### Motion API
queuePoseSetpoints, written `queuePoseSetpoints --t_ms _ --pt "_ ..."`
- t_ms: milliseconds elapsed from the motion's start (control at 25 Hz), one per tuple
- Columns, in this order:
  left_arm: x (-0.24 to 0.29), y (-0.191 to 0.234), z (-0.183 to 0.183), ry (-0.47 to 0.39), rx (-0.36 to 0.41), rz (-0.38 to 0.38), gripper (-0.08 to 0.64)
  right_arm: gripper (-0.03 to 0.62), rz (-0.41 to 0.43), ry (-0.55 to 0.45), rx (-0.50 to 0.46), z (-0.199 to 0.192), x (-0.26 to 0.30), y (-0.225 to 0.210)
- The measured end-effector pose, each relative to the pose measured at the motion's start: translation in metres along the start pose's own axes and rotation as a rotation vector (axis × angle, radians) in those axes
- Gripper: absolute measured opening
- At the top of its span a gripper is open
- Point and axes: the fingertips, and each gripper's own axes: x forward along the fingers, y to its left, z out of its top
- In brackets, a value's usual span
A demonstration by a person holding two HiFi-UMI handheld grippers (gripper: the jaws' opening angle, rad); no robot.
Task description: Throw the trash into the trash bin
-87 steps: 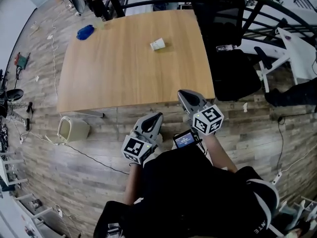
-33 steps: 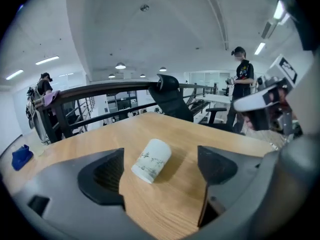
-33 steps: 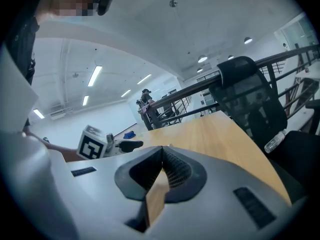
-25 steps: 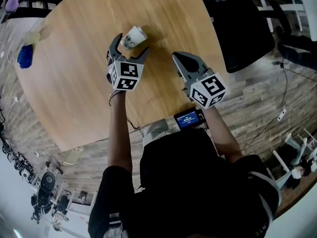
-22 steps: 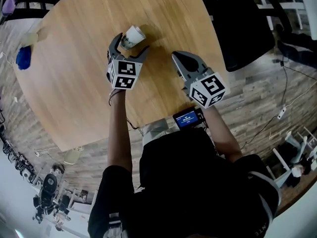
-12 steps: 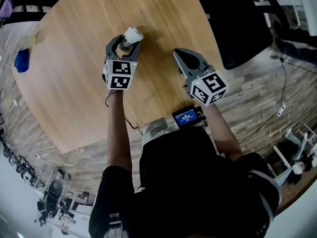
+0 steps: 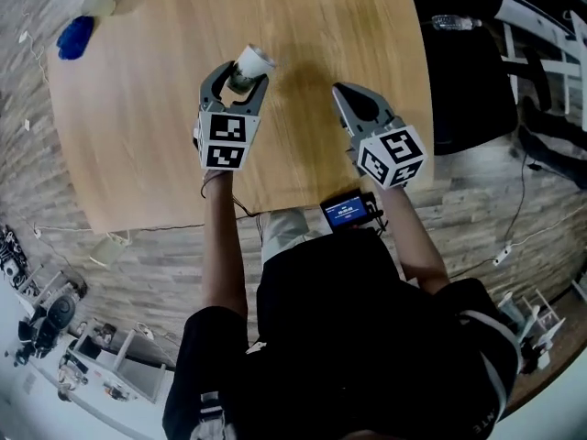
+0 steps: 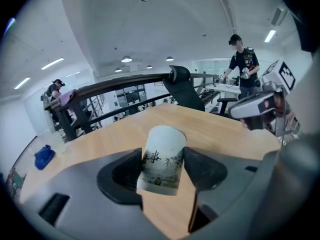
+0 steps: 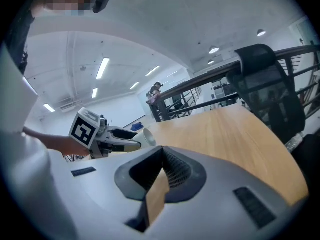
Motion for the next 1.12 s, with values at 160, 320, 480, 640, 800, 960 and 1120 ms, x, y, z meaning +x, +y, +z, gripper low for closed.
queuePoseSetpoints --t_ms 160,320,480,640,800,960,1120 --pt "-0.046 0.027 -0.029 0.006 -0.083 0.113 0.275 -0.002 0.144 0.034 -0.052 -0.001 0.031 0.05" --pt "-0.096 0.048 -0.066 0.018 -0.157 0.197 0.275 -0.002 0.257 0.071 -0.103 -0.009 0.052 0.107" --pt "-0.154 0.067 -0.101 -0.012 -0.271 0.283 0.274 -0.002 0.344 0.119 -0.157 -0.019 0.072 0.162" --pt "-0.201 0.087 -0.138 -0.025 -0.34 0.343 0.273 -0.002 0.42 0.153 -0.207 -0.031 0.089 0.223" --pt "-0.233 0.096 -0.164 -0.038 -0.388 0.391 0.273 -0.002 0.486 0.195 -0.248 -0.05 0.099 0.267" --pt "-0.274 0.109 -0.195 -0.052 -0.438 0.438 0.273 -0.002 0.543 0.225 -0.281 -0.064 0.109 0.322" --pt "-0.32 0.129 -0.235 -0.074 -0.514 0.506 0.273 -0.002 0.628 0.255 -0.341 -0.079 0.126 0.387"
